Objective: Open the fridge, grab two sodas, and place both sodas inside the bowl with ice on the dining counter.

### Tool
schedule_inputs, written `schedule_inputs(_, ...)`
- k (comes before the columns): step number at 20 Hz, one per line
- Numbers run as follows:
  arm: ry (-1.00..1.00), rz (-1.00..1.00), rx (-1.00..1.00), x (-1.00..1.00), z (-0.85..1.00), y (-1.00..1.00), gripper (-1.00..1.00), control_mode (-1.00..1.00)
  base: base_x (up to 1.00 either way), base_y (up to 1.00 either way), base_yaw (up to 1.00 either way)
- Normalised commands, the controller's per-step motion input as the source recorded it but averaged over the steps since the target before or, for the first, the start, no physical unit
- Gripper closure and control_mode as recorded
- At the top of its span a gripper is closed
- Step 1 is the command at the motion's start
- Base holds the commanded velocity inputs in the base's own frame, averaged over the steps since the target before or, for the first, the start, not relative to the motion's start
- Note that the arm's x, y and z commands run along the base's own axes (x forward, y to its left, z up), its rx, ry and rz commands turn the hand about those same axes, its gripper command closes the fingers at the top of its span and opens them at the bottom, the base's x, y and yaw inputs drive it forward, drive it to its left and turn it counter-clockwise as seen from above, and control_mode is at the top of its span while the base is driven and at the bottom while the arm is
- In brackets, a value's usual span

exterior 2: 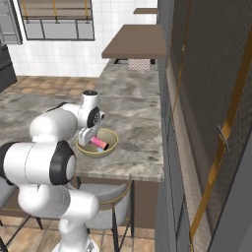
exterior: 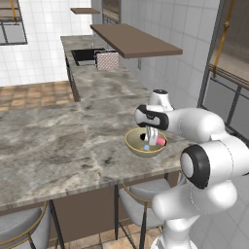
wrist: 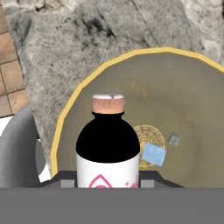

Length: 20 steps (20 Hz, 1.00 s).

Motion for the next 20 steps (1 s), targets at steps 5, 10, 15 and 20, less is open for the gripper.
schedule_inputs(5, 0.00, 0.02, 0.00, 0.02, -0.09, 0.01, 1.00, -1.00, 0.00, 0.00, 0.00)
schedule_inputs(10, 0.00, 0.02, 0.00, 0.01, -0.12, 0.03, 1.00, -1.00, 0.00, 0.00, 0.00)
schedule_inputs(15, 0.00, 0.02, 0.00, 0.00, -0.13, 0.07, 1.00, -1.00, 0.00, 0.00, 0.00)
schedule_inputs(20, 0.00, 0.01, -0.02, 0.00, -0.18, 0.19, 1.00, -1.00, 0.00, 0.00, 0.00)
